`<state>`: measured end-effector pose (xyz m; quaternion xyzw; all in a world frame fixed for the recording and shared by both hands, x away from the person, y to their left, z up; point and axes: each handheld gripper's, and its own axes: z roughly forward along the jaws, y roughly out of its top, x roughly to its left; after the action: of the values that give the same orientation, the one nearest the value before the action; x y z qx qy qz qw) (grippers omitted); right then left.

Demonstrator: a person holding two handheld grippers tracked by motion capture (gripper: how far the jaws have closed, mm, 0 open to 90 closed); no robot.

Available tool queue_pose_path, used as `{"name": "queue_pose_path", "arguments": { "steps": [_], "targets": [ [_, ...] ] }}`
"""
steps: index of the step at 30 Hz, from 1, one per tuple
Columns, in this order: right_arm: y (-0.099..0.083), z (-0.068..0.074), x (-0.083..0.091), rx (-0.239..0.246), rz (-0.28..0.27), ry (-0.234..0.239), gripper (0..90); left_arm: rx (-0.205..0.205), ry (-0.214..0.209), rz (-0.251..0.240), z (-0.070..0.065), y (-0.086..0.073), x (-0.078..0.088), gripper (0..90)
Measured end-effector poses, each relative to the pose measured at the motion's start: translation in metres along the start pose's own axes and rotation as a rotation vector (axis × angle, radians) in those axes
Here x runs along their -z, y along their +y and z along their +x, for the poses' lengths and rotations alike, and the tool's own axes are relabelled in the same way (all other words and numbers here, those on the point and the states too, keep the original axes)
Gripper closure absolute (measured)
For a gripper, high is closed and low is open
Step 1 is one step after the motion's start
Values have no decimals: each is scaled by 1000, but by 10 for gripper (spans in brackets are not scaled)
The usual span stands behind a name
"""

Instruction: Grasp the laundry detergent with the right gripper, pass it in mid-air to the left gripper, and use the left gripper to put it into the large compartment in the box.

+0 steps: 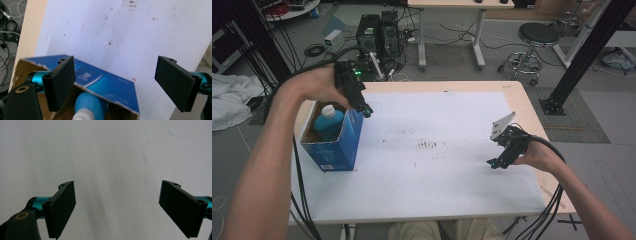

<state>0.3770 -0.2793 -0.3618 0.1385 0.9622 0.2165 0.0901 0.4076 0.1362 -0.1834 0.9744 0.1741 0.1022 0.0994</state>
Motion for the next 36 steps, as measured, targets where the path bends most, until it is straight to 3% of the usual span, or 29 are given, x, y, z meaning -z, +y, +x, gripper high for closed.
{"name": "queue_pose_path", "arguments": {
  "steps": [5,12,21,36],
  "targets": [
    [2,-2,4,5,0,-9,132,-57,-10,16,-14,21,-8,171],
    [4,-3,6,6,2,-15,132,-87,-21,18,-30,39,-25,171],
    [6,-1,16,9,6,-32,132,-106,-65,31,-46,51,-53,171],
    [11,0,20,14,22,-46,132,-107,-84,76,-66,62,-109,170]
  ]
}}
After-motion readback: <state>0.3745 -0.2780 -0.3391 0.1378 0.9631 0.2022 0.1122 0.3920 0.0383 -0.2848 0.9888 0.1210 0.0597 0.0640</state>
